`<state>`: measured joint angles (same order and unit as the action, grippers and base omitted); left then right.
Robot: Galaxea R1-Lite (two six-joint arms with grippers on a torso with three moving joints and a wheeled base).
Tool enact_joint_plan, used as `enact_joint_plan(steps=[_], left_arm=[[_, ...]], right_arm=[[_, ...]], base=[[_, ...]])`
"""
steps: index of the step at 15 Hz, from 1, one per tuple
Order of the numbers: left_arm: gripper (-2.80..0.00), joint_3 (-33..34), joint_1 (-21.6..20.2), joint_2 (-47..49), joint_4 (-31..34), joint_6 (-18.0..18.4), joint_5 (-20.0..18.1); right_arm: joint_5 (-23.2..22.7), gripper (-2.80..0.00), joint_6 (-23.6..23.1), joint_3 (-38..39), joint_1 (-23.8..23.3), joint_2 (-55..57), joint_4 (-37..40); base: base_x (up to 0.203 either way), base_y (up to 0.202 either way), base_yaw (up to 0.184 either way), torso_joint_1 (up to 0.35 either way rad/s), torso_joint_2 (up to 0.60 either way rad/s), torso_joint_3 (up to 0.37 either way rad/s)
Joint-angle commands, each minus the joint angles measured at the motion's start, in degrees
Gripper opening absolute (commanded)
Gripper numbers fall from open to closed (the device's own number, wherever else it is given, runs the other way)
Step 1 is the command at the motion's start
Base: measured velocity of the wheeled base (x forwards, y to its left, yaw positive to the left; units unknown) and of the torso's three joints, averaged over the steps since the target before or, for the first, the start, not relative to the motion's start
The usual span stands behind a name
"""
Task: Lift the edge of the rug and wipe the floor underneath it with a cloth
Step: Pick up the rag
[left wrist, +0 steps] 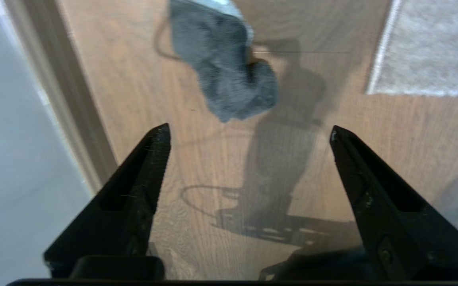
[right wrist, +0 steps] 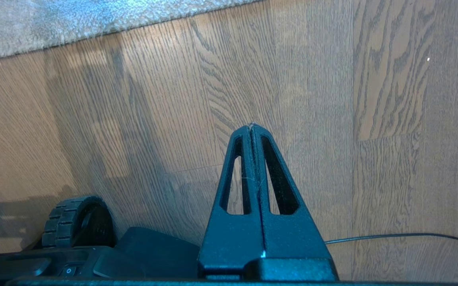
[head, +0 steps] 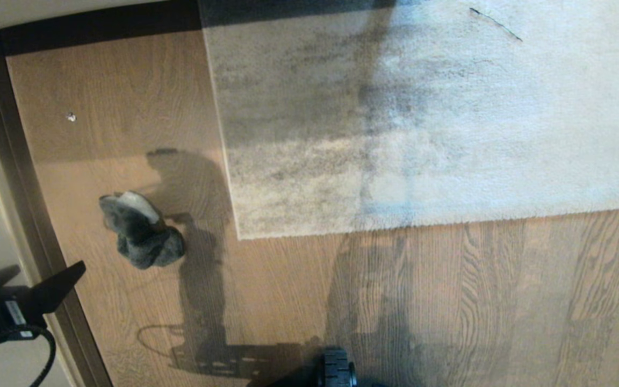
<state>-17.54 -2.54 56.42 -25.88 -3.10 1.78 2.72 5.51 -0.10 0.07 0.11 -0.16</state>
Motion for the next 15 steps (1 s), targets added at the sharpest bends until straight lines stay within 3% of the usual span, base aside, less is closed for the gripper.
enact_joint_plan(steps=[1, 5, 9, 15], left_arm=[[0.00, -1.2, 1.2, 3.9, -0.2, 1.0, 0.1], [0.00, -3.5, 1.2, 9.1, -2.7, 2.3, 0.1], [0.00, -2.0, 1.0, 20.6, -22.2, 2.0, 0.4], [0.00, -3.1, 0.5, 28.6, -33.2, 1.9, 0.5]], right_arm=[[0.0, -2.80, 0.0, 0.0, 0.0, 0.0, 0.0], [0.0, -2.80, 0.0, 0.1, 0.0, 0.0, 0.0], [0.0, -2.80, 0.0, 0.1, 0.0, 0.0, 0.0], [0.0, -2.80, 0.0, 0.0, 0.0, 0.0, 0.0]], base=[[0.000, 0.000, 0.000, 0.000, 0.00, 0.000], [0.000, 0.000, 0.000, 0.000, 0.00, 0.000], [0.000, 0.000, 0.000, 0.000, 0.00, 0.000], [0.000, 0.000, 0.000, 0.000, 0.00, 0.000]])
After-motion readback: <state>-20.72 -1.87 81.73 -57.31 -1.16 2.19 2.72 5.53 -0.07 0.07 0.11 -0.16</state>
